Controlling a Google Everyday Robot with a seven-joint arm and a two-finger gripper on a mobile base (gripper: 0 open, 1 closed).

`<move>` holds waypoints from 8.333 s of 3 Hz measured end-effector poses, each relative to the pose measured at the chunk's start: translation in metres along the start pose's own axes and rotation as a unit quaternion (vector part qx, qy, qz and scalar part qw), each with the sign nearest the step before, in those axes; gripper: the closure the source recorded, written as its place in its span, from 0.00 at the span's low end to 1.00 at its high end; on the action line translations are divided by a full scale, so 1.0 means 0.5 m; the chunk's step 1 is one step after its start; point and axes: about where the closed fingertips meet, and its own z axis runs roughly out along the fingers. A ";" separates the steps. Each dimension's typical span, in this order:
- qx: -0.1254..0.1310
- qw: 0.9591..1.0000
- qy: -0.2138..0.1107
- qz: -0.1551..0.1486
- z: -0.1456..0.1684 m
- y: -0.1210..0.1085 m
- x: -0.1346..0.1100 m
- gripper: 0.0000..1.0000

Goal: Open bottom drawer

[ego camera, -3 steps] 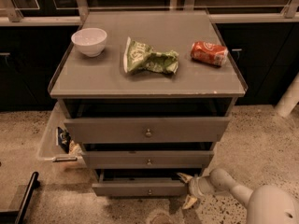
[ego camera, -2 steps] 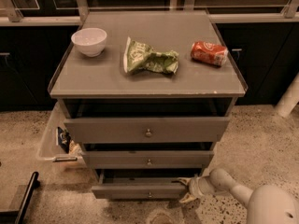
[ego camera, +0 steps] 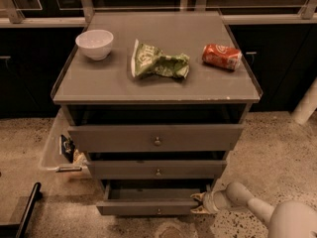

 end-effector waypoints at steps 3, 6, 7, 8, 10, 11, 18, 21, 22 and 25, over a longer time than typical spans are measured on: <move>-0.003 1.000 -0.007 0.007 0.008 -0.007 0.004 0.35; -0.011 0.999 -0.031 0.011 0.002 0.024 -0.004 0.38; -0.015 0.999 -0.043 0.012 -0.003 0.051 -0.005 0.61; -0.015 0.999 -0.043 0.012 -0.009 0.051 -0.010 0.85; -0.016 0.999 -0.043 0.010 -0.014 0.064 -0.014 1.00; -0.016 0.999 -0.043 0.010 -0.014 0.064 -0.014 0.81; -0.041 0.994 -0.101 -0.020 -0.018 0.180 -0.069 0.51; -0.042 0.994 -0.101 -0.021 -0.018 0.181 -0.071 0.00; -0.040 0.994 -0.100 -0.028 -0.030 0.177 -0.081 0.00; -0.007 0.993 -0.037 -0.116 -0.279 0.115 -0.171 0.00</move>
Offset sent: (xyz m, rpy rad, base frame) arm 0.0000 0.0000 0.0000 0.0000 0.0000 0.0000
